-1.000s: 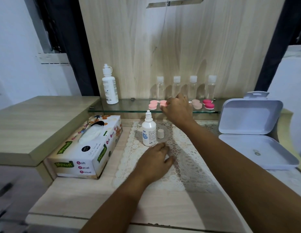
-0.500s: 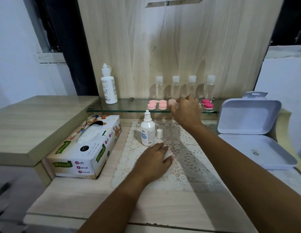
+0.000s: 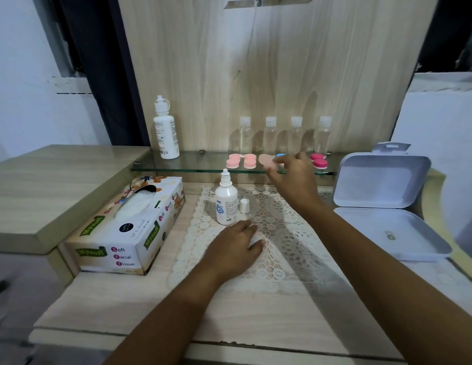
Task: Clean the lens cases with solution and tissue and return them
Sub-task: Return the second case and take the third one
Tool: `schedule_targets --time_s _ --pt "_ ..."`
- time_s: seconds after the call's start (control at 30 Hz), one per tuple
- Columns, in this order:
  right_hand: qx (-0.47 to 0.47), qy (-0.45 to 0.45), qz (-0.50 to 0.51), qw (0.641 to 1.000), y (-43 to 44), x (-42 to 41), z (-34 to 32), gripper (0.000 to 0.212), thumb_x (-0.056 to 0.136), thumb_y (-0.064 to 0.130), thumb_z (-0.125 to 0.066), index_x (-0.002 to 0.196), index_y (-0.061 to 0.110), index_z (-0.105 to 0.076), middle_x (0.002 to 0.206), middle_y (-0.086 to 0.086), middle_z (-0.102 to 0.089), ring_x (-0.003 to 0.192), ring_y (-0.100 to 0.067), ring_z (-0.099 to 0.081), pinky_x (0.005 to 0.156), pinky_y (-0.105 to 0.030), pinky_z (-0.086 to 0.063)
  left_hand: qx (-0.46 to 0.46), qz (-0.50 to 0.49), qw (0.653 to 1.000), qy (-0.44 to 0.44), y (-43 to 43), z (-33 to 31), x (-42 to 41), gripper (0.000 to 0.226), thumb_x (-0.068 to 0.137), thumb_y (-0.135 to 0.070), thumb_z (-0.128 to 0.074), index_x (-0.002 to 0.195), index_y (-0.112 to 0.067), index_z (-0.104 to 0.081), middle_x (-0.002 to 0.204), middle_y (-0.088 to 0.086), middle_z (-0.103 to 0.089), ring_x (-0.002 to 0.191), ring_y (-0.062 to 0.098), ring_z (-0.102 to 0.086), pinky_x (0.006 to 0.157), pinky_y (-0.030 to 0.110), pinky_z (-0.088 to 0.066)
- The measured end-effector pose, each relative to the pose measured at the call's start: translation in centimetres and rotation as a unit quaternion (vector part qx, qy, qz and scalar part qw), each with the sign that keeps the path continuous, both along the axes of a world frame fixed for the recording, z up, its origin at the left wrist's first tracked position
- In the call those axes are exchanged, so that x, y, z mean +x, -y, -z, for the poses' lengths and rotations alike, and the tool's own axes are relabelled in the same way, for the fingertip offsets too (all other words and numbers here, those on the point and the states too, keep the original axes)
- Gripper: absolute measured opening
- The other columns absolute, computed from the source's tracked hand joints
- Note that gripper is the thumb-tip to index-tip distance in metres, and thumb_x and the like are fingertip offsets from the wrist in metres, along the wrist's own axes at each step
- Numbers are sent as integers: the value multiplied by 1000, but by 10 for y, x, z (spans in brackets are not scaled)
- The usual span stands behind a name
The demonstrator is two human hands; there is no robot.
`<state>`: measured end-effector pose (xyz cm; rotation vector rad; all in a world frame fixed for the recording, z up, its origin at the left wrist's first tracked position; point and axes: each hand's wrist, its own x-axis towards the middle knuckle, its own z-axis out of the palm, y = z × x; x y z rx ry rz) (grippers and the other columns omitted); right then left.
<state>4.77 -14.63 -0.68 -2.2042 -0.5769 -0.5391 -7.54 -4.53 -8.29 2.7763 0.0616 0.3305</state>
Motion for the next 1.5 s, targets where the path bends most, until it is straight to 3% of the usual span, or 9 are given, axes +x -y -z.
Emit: schedule_targets --time_s 0.13,0.3,0.4,0.53,0.7,0.83,1.03,1.13,1.5 --pt "1 -13 -60 998 29 -30 15 35 86 34 -62 115 15 -63 114 -7 -54 102 -18 -51 84 -31 -43 -18 0 1000 7 -1 1 0 49 97 -38 -41 141 -18 -39 152 -4 -30 138 11 -27 106 19 -22" --pt "-92 -56 -112 988 62 -59 41 33 89 33 -58 117 16 -61 101 -1 -58 87 -8 -50 65 -19 -33 -85 -13 996 15 -3 2 3 51 96 -40 -43 143 -19 -36 148 -3 -36 135 11 -33 105 21 -26" --pt "-123 -78 -112 983 70 -61 59 31 89 33 -58 115 19 -63 103 -2 -61 91 -12 -54 75 -22 -38 -122 -18 992 28 -4 3 5 51 95 -37 -47 143 -21 -36 145 -3 -39 133 12 -35 104 23 -27" --pt "-149 -81 -122 978 73 -60 71 28 86 38 -58 111 27 -64 95 10 -54 100 -14 -52 90 -38 -43 -137 7 989 52 -6 4 6 47 93 -29 -53 138 -22 -43 141 -4 -45 130 10 -40 106 21 -29" --pt "-146 -72 -141 976 73 -60 73 26 86 38 -59 110 30 -64 90 15 -49 98 -13 -50 90 -42 -42 -118 46 990 64 -6 7 6 41 88 -38 -52 126 -23 -58 124 -7 -58 117 10 -50 101 32 -39" --pt "-144 -73 -146 976 72 -60 74 31 84 46 -60 110 30 -63 92 12 -54 97 -11 -49 90 -41 -42 -119 49 989 72 -9 9 8 26 90 -32 -59 114 -25 -64 109 -9 -62 104 11 -54 94 37 -43" --pt "-143 -80 -150 975 71 -59 75 28 84 46 -60 104 28 -65 95 6 -58 98 -13 -49 92 -42 -41 -102 45 992 64 -6 6 7 34 91 -32 -58 124 -24 -59 111 -4 -60 108 16 -51 97 39 -40" --pt "-157 -73 -154 973 71 -59 76 27 86 46 -56 106 29 -63 97 9 -54 101 -14 -47 91 -38 -38 -91 52 992 69 -7 6 6 29 90 -33 -59 117 -24 -64 107 -5 -61 104 16 -52 94 40 -41" --pt "-201 -30 -136 970 69 -58 81 30 92 38 -50 118 26 -55 115 5 -52 109 -16 -43 80 -31 -27 -105 61 987 105 -6 5 4 25 85 -31 -67 107 -19 -70 97 -7 -64 90 6 -58 79 17 -44"
